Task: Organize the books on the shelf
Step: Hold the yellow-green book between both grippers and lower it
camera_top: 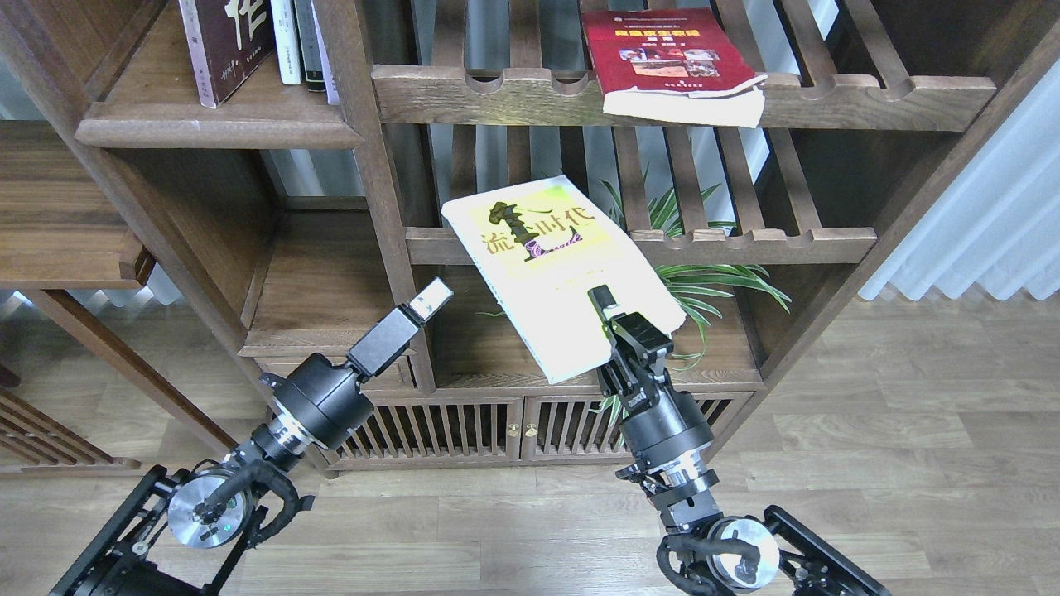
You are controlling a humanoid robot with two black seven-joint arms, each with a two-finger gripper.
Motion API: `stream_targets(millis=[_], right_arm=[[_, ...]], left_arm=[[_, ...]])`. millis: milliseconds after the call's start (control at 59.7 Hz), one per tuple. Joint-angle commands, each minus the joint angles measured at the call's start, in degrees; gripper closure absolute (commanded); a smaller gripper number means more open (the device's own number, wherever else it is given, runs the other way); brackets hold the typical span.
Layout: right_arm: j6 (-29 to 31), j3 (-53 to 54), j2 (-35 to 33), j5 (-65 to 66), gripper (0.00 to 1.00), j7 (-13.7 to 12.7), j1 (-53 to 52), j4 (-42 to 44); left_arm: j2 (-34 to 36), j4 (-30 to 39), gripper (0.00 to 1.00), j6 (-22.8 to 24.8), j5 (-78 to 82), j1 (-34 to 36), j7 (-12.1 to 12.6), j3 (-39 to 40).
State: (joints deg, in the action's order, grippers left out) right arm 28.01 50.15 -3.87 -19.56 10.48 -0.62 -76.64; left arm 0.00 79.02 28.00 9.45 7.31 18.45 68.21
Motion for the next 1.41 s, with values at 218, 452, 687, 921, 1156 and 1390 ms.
stream_targets(millis=[218,452,687,921,1156,1390], right_arm=[[-0.01,-3.57,0.0,1.28,0.93,-1.87,-1.05,-0.09],[-0.01,-4.01,0.18,1.37,0.93,-1.87,-0.97,-0.09],[-0.01,-5.24,0.88,1.46,0.93,-1.87,-0.96,-0.52],[-0.01,-5.85,1.85,1.72,0.93,-1.87,-0.88,-1.93],[-0.01,-6.9,1.67,1.72,0.93,-1.96,-0.53,-2.63],[-0.01,-7.96,1.5,3.48,0.92,-1.96,-0.26,-2.37]], left_arm=[[0.0,-0.01,0.02,0.0,-0.92,0.16,2.11,-0.01],[0.0,-0.09,0.02,0.0,-1.89,0.07,2.11,0.25],[0.0,-0.18,0.01,0.0,-1.89,-0.1,2.03,0.78],[0.0,-0.18,0.01,0.0,-1.89,-0.1,2.03,0.78],[0.0,-0.09,0.04,0.0,-1.89,-0.01,2.11,-0.01],[0.0,-0.01,0.05,0.0,-1.89,0.07,1.24,0.08]])
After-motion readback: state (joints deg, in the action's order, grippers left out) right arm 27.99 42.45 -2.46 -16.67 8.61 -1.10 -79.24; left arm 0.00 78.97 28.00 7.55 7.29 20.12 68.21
